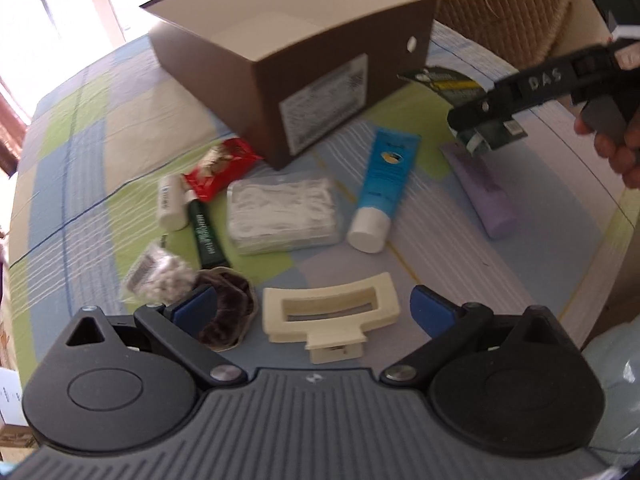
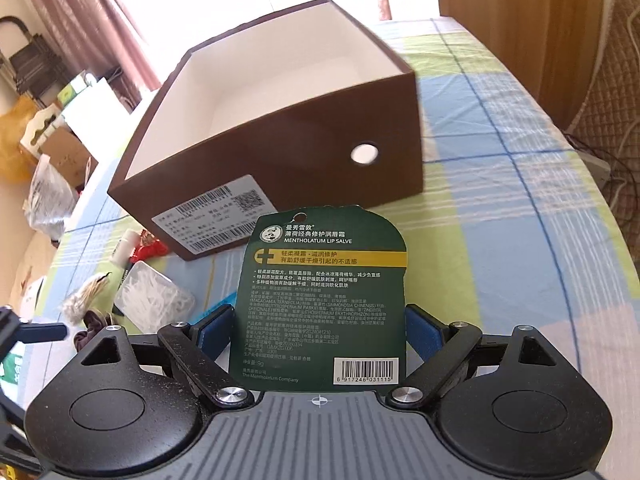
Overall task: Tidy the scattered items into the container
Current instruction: 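Lift the green card with the right gripper while the left gripper grasps the cream hair clip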
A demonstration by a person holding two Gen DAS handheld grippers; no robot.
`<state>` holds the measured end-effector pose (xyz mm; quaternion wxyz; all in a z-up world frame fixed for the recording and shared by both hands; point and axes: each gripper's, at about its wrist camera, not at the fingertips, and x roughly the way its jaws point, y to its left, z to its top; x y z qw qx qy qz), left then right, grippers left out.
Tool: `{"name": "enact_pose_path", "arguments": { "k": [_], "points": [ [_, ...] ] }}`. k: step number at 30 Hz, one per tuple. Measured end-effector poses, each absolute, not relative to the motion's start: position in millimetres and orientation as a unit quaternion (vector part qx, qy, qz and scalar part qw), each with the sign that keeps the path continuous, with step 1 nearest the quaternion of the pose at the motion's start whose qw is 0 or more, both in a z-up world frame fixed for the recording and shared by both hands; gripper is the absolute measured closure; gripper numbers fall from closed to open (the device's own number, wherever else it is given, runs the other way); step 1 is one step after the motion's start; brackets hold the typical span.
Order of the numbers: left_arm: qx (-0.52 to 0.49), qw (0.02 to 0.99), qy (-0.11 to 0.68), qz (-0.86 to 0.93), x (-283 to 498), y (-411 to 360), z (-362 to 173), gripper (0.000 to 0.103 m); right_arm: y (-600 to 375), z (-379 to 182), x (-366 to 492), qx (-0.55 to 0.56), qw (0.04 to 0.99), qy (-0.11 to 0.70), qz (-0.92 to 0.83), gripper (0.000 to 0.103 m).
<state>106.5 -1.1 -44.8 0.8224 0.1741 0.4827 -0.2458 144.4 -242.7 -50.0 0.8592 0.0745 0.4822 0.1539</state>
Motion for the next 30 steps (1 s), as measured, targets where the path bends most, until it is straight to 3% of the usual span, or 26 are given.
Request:
{"name": "enact_pose_path", "arguments": {
  "k": [3, 6, 18, 30],
  "points": [
    [0.170, 0.816, 0.496, -0.242, 109, -5, -57, 0.006, -251, -50, 136, 0.080, 0.858, 0.485, 0.148, 0.012],
    [0.153, 0.813, 0.512, -0.230, 112, -3, -67, 0.018, -257, -51, 129, 0.083, 0.856, 0.489, 0.144, 0.012],
    [0.127, 0.829, 0.511, -0.186, 109, -9, -80, 0.018, -267, -52, 116, 0.069, 0.854, 0.490, 0.160, 0.012],
    [0.145, 0.859, 0.458, -0.179, 81, -30, -27, 0.018, -285, -25, 92, 0.037, 0.865, 0.453, 0.213, 0.012]
  ]
}}
